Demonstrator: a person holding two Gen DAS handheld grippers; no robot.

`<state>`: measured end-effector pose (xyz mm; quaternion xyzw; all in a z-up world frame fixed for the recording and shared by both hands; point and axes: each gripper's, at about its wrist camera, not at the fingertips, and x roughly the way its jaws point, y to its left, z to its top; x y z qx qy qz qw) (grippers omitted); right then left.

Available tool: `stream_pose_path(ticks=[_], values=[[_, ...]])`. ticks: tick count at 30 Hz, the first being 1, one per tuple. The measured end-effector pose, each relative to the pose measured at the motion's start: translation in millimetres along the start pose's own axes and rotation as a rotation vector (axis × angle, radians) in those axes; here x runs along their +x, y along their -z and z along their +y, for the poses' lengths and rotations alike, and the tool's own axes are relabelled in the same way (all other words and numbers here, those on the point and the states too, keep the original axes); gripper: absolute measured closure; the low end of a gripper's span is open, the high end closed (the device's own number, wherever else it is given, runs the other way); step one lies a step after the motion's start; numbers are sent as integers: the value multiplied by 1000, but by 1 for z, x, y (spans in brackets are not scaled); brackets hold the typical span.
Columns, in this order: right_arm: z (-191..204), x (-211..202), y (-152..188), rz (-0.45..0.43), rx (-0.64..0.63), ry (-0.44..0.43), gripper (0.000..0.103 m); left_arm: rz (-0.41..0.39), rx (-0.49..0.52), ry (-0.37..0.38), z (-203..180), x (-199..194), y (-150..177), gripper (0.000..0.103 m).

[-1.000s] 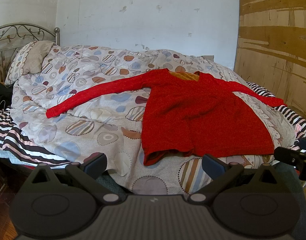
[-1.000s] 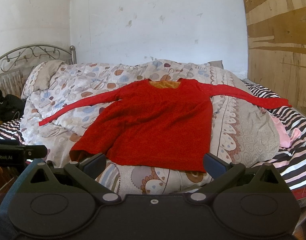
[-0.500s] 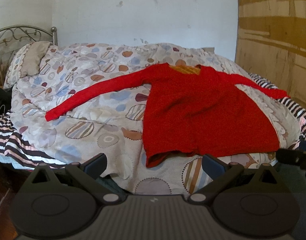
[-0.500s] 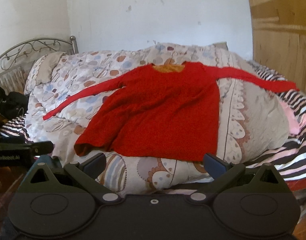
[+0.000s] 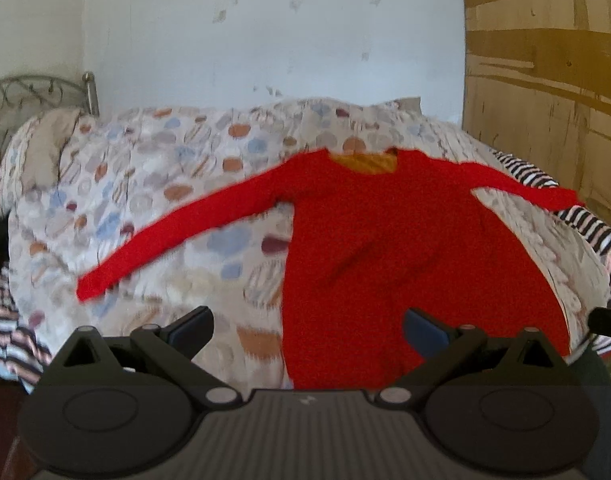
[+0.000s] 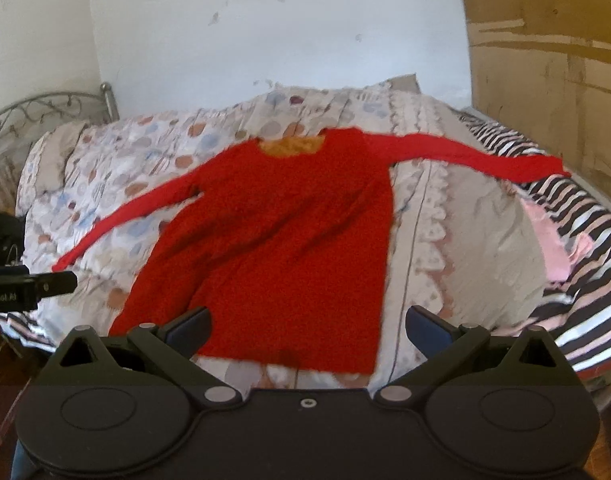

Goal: Fold small clothes
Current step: 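Move both grippers toward the red sweater's sleeve cuffs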

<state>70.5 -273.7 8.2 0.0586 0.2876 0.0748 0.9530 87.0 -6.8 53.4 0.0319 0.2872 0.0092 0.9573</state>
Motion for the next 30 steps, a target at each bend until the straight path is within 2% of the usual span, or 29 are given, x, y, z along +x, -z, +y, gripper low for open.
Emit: stream_pose_path(ticks=[7,12,21,30], values=[[-22,13,-29,-30,-5,48,0,-45,40,-8,-13,19,-41,0],[-40,31,-48,-45,11,79,0,-47,48,0,-27,36,-63,0],[-66,75,-73,-30,9,131,0,-11,76,24,-48,82,-87,0],[-109,120,-91,-67,5,179,0,57,32,32,-66,147,-108,0]])
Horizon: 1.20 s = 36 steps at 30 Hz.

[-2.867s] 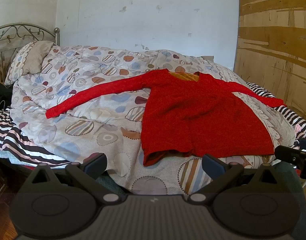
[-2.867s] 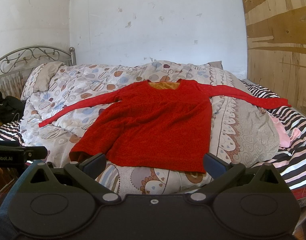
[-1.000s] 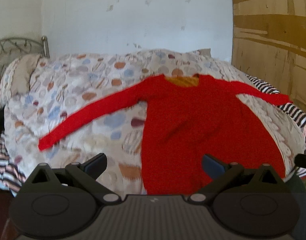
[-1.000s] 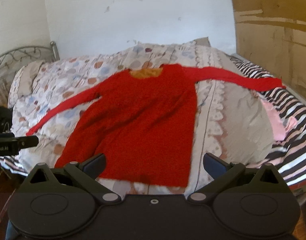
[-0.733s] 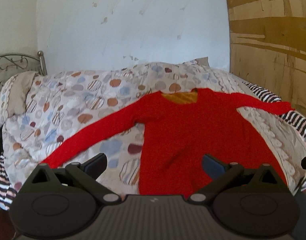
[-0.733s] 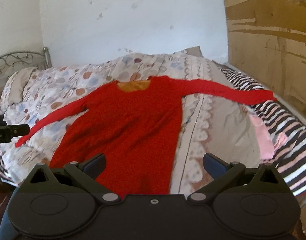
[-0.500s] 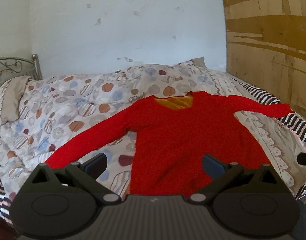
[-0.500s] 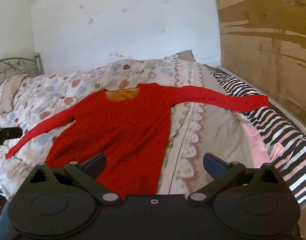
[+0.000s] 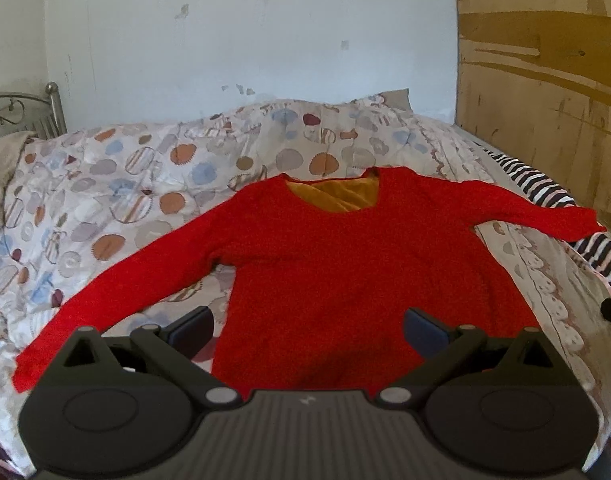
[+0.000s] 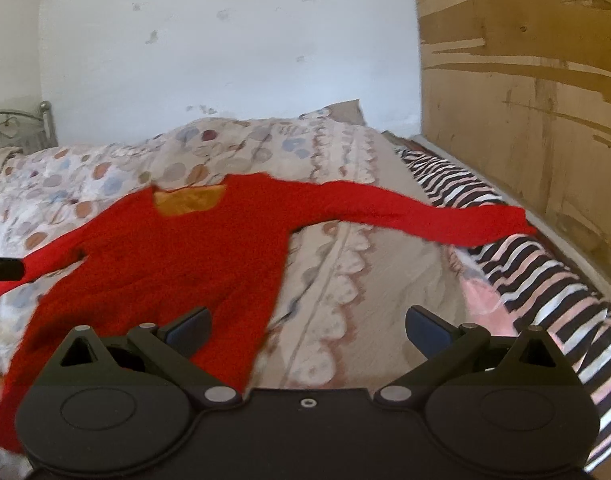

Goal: Fold small clothes

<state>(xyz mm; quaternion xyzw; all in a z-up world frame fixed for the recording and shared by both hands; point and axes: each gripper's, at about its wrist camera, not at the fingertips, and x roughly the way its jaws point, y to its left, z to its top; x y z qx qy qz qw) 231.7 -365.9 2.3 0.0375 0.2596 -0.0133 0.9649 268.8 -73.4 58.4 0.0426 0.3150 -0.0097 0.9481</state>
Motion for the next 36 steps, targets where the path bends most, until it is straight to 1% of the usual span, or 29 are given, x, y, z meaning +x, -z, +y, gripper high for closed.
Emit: stream_pose_path(ticks=[5,9,11,12,14,17,18,20,22,23,25,26,30,32,34,35,36], values=[[-31,27,-10,-20,52,16,0,13,31,2,-6,32,-9,0],[-61,52,-18,-61,70,27,0,26,24,13,-9,61,-13,0],[-75,66,-22,-51,99,64,0,12,14,27,-10,73,-11,0],[-85,74,-25,-47,124,64,0,3,9,30,-10,78,-9,0],[-104,87,-29,-60,167,60,0,-5,-3,29,-11,89,-4,0],[-131,107,-36,-89,215,105,1,-1,-31,26,-10,101,5,0],[-140,115,-39,-98,229,125,2,-1,-37,30,-10,104,8,0],[-160,131,-45,-98,276,163,7,-8,-43,36,-9,107,14,0],[-182,150,-52,-90,351,192,15,-14,-37,35,-9,109,19,0],[-193,160,-56,-82,392,214,18,-12,-33,34,-9,110,20,0],[-210,177,-61,-66,451,257,27,-7,-22,33,-10,112,21,0],[-221,184,-63,-60,475,279,29,-6,-16,34,-10,112,21,0],[-248,215,-68,-35,545,367,42,-7,1,25,-10,110,19,0],[-261,226,-68,-32,605,386,48,-5,2,23,-7,108,17,0],[-271,235,-67,-38,658,410,61,-1,-6,22,-3,106,14,0],[-276,239,-66,-45,681,417,63,0,-10,20,-1,105,13,0],[-280,242,-66,-50,700,416,68,2,-16,16,1,103,11,0]])
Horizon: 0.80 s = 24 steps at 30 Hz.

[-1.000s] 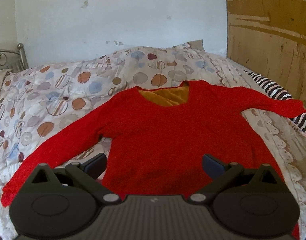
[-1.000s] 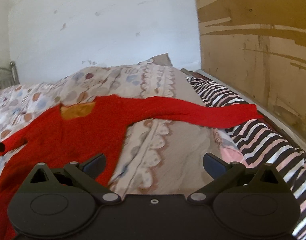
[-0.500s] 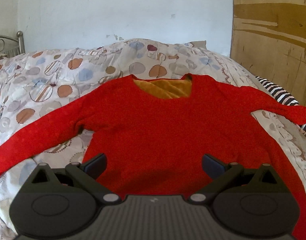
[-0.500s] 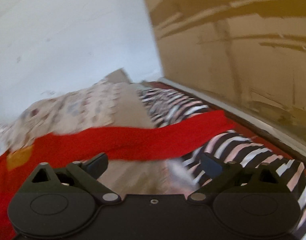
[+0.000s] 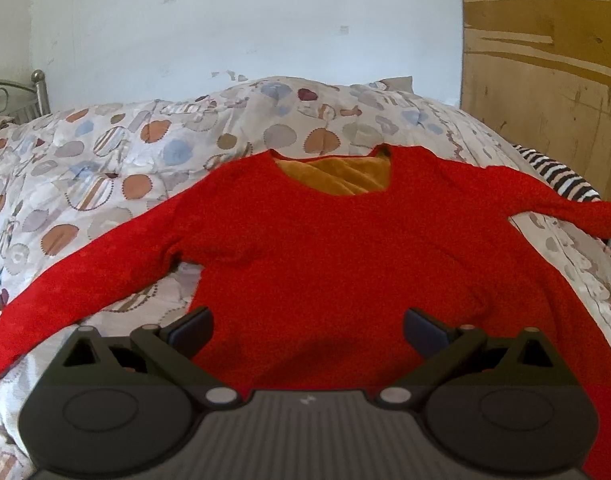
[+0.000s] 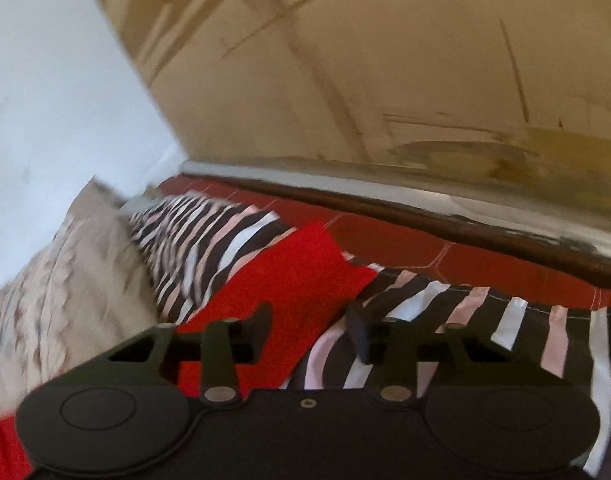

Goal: Fold small clothes

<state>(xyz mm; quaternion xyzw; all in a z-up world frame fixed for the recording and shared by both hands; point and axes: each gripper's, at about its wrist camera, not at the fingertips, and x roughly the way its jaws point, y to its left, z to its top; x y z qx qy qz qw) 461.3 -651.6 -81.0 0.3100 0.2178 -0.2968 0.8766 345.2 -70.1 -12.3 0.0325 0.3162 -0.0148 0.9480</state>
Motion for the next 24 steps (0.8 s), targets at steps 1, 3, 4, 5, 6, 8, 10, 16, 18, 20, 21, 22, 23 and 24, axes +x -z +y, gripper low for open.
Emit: stream_pose_path(ticks=[1,3,4,5,6,8,10,16,18,20,21,22,23,24], values=[[0,4,0,1,12,-2,79,-1,-4,-2,2,-1,-1,0],[-2,7,-1,-13,23,-8,94,-6,-15,-5,8,-5,-4,0],[-1,6,-2,-19,20,-10,96,-9,-20,-6,10,-6,-6,0],[0,4,-3,-28,10,-23,97,-12,-25,-7,12,-8,-8,0],[3,1,-3,-36,-2,-27,98,-15,-29,-8,14,-9,-9,0],[12,-7,-6,-59,-47,-29,98,-25,-36,-16,19,-13,-14,0],[25,-19,-10,-95,-98,-41,98,-39,-42,-30,24,-18,-18,0],[96,-68,-20,-195,-267,-180,99,-93,-93,-55,46,-36,-33,0],[130,-91,-19,-231,-345,-250,99,-105,-110,-61,55,-42,-35,0],[162,-114,-15,-256,-407,-329,99,-111,-122,-69,64,-47,-35,0],[179,-127,-11,-264,-438,-372,99,-112,-127,-73,68,-49,-35,0],[196,-140,-6,-271,-470,-412,99,-115,-133,-78,72,-51,-34,0],[213,-152,0,-275,-504,-454,99,-119,-140,-82,77,-54,-33,0],[231,-165,7,-277,-538,-502,99,-122,-148,-85,82,-56,-33,0]])
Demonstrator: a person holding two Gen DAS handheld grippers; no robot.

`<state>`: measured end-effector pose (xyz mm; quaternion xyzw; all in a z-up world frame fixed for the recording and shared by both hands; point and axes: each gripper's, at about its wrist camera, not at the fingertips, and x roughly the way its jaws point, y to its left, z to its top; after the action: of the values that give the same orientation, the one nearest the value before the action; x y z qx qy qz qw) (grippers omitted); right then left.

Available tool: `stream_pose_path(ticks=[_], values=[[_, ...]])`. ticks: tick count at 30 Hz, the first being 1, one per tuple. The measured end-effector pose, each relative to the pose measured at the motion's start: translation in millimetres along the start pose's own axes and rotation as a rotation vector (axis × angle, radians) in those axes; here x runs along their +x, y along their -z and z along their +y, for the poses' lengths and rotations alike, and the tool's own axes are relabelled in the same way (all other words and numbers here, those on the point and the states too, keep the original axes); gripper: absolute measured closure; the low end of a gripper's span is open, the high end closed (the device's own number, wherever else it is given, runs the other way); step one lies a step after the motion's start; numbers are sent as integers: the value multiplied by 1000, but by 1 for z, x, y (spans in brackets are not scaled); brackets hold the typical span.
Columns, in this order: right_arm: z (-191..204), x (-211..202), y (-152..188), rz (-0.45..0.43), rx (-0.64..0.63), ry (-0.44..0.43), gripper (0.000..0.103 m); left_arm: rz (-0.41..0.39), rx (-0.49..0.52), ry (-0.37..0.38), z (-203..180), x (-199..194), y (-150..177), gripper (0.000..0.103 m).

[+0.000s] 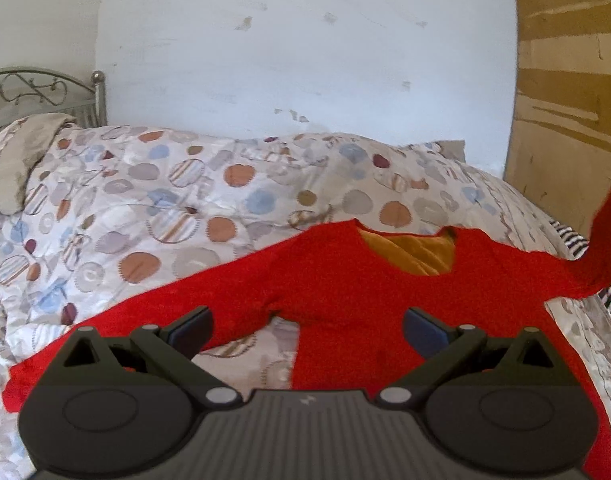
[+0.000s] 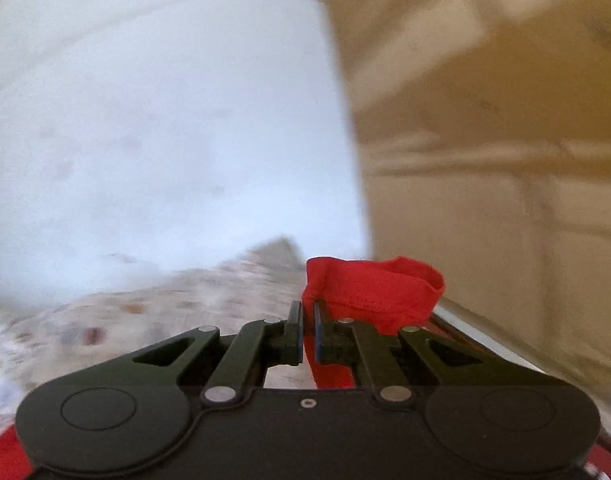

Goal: Fold small clothes

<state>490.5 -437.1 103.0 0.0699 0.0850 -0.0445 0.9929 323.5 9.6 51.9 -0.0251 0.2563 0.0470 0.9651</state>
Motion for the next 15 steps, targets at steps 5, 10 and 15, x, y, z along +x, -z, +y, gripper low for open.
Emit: stream_pose_path(ticks=[5,10,15], values=[[100,-7,-4,15,-96,-208,99,-11,-46,-19,26,-9,0,0],[193,-11,53,129,-177,-379,99,-8,-95,-58,55,-17,4,0],[261,-28,144,289,-365,-500,99,-14,-104,-113,80,-20,9,0]])
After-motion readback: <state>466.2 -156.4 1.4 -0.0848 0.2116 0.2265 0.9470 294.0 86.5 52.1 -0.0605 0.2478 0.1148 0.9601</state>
